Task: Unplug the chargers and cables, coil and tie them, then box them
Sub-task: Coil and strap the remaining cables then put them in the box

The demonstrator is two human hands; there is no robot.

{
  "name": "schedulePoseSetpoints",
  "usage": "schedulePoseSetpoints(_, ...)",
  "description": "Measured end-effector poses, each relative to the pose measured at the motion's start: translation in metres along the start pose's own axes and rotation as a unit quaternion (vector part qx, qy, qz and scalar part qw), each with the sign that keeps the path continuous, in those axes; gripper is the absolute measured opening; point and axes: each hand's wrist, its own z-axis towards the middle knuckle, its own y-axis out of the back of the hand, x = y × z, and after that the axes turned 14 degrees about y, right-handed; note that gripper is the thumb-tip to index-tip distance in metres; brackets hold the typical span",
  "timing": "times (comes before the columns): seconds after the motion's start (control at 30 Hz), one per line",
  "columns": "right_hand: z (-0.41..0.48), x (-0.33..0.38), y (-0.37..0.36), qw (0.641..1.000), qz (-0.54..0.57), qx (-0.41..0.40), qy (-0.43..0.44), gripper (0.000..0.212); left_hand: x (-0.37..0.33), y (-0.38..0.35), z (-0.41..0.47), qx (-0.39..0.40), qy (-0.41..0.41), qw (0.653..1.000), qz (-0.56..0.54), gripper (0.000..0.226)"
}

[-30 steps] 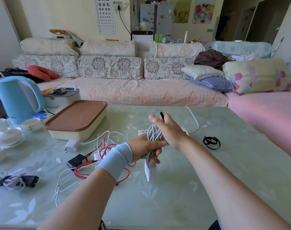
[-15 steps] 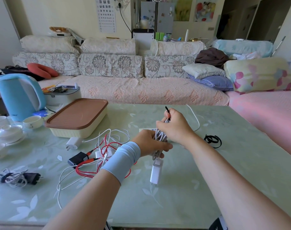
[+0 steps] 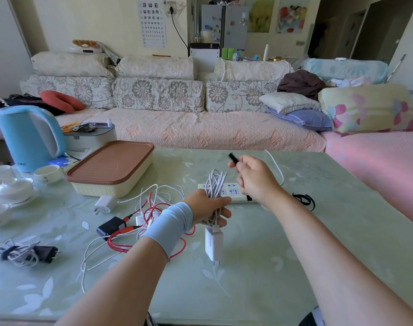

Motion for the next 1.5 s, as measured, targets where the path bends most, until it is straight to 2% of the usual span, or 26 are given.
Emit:
schedulePoseSetpoints(0.13,-0.012,0.008,-0.005,0.992,0.004,0.126,0.018,0.017,-0.003,-0.003,0.004,-0.061,-0.012,0.998,0.016,0.013)
schedulePoseSetpoints(0.27,-0.015,0.009,-0.010,0.993,-0.024,0.112,0.012,0.007,-0.011,-0.010,0.013,-0.117,-0.007,0.987,0.112,0.014)
schedulePoseSetpoints(0.3,-0.015,0.009,-0.011,0.994,-0.028,0.105,0.000,0.010,-0.013,-0.010,0.009,-0.147,-0.020,0.973,0.179,0.014)
schedulePoseSetpoints(0.37,-0.015,0.007,-0.010,0.994,-0.050,0.098,-0.024,0.016,-0.011,-0.007,0.004,-0.180,-0.066,0.909,0.370,0.031)
schedulePoseSetpoints(0.4,-0.015,0.006,-0.010,0.993,-0.069,0.094,-0.036,0.018,-0.007,-0.005,0.007,-0.172,-0.075,0.891,0.414,0.034)
schedulePoseSetpoints(0.47,-0.016,0.005,-0.012,0.989,-0.117,0.069,-0.063,0.025,-0.009,-0.003,0.009,-0.161,-0.061,0.882,0.438,0.029)
schedulePoseSetpoints(0.53,-0.017,0.005,-0.014,0.984,-0.157,0.042,-0.076,0.038,-0.010,-0.005,0.015,-0.145,-0.053,0.934,0.322,0.020)
schedulePoseSetpoints(0.57,-0.018,0.005,-0.015,0.983,-0.163,0.032,-0.077,0.045,-0.010,-0.007,0.016,-0.116,-0.025,0.973,0.197,0.019)
schedulePoseSetpoints(0.6,-0.018,0.005,-0.015,0.984,-0.161,0.023,-0.075,0.050,-0.006,-0.007,0.014,-0.081,-0.040,0.991,0.098,0.018)
schedulePoseSetpoints(0.67,-0.016,0.003,-0.015,0.986,-0.148,0.005,-0.077,0.055,-0.004,-0.002,0.006,-0.024,-0.060,0.997,0.041,0.022)
schedulePoseSetpoints(0.73,-0.014,0.001,-0.014,0.987,-0.140,-0.002,-0.084,0.054,-0.003,0.002,-0.001,0.081,-0.031,0.996,-0.032,0.015)
schedulePoseSetpoints(0.8,-0.013,0.001,-0.013,0.988,-0.127,-0.002,-0.088,0.054,-0.005,0.004,-0.001,0.129,0.001,0.988,-0.079,0.025)
schedulePoseSetpoints(0.87,-0.013,0.001,-0.014,0.989,-0.119,-0.002,-0.085,0.055,-0.004,0.005,0.003,0.103,0.013,0.989,-0.102,0.043)
schedulePoseSetpoints(0.93,-0.013,0.000,-0.016,0.990,-0.117,-0.007,-0.079,0.056,-0.002,0.002,0.006,0.055,0.008,0.991,-0.120,0.051)
schedulePoseSetpoints(1.03,-0.013,-0.002,-0.017,0.991,-0.120,0.002,-0.053,0.048,-0.002,-0.001,0.004,0.001,-0.010,0.990,-0.143,0.049)
schedulePoseSetpoints(1.2,-0.013,0.000,-0.005,0.996,0.028,0.074,-0.051,0.015,-0.007,0.009,0.003,-0.049,-0.028,0.986,-0.156,0.050)
schedulePoseSetpoints(1.37,-0.015,-0.002,0.005,0.984,0.066,0.101,-0.133,0.016,-0.006,0.013,0.003,-0.097,-0.032,0.984,-0.148,0.030)
schedulePoseSetpoints(1.5,-0.014,-0.005,0.007,0.979,0.031,0.116,-0.164,0.018,-0.009,0.020,0.002,-0.058,-0.053,0.977,-0.199,0.042)
